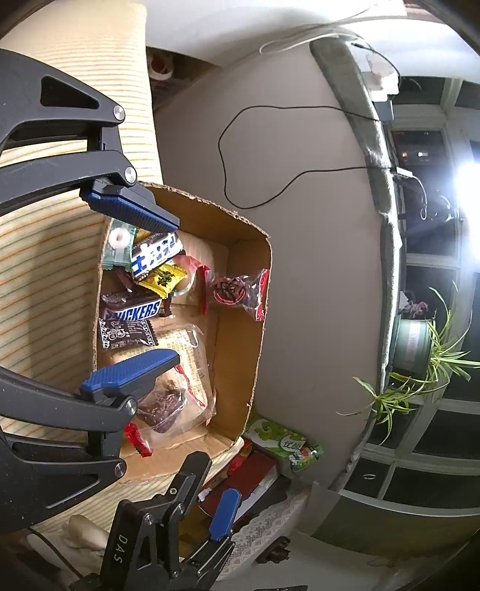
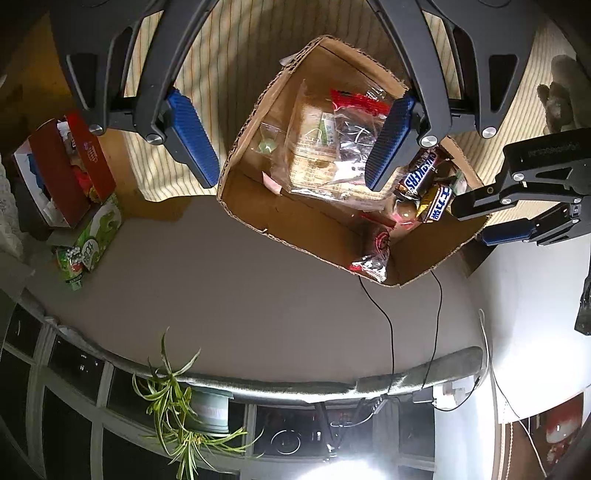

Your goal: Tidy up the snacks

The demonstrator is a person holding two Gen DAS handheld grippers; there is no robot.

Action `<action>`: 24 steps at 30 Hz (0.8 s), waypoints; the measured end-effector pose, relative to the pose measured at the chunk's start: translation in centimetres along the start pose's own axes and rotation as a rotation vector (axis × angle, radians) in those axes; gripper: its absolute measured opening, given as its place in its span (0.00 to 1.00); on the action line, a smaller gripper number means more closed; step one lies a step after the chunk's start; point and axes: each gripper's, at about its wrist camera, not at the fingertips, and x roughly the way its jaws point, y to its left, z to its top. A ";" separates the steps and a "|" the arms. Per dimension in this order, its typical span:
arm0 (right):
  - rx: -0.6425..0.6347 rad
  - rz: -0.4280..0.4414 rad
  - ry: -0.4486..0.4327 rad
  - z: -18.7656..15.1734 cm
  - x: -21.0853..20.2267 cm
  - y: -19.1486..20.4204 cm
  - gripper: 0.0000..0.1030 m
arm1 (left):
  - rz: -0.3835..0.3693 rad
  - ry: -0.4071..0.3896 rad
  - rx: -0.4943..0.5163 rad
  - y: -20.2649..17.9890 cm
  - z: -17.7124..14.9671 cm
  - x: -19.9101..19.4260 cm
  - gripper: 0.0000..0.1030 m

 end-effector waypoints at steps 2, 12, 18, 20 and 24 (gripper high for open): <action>-0.001 0.000 -0.006 0.0 -0.4 0.3 0.81 | 0.003 -0.005 -0.003 0.1 -0.1 -0.3 0.63; 0.001 -0.011 -0.053 0.1 -3.0 1.4 0.91 | 0.029 -0.052 -0.020 0.4 -1.9 -3.9 0.68; -0.009 -0.031 -0.111 -0.1 -5.2 2.5 0.99 | 0.072 -0.087 -0.022 0.3 -3.3 -6.1 0.76; -0.017 -0.045 -0.126 -0.1 -5.9 3.0 1.00 | 0.086 -0.097 -0.022 0.1 -3.7 -6.7 0.78; -0.023 -0.052 -0.149 -0.4 -7.0 3.7 1.00 | 0.096 -0.108 -0.017 -0.1 -4.5 -7.9 0.78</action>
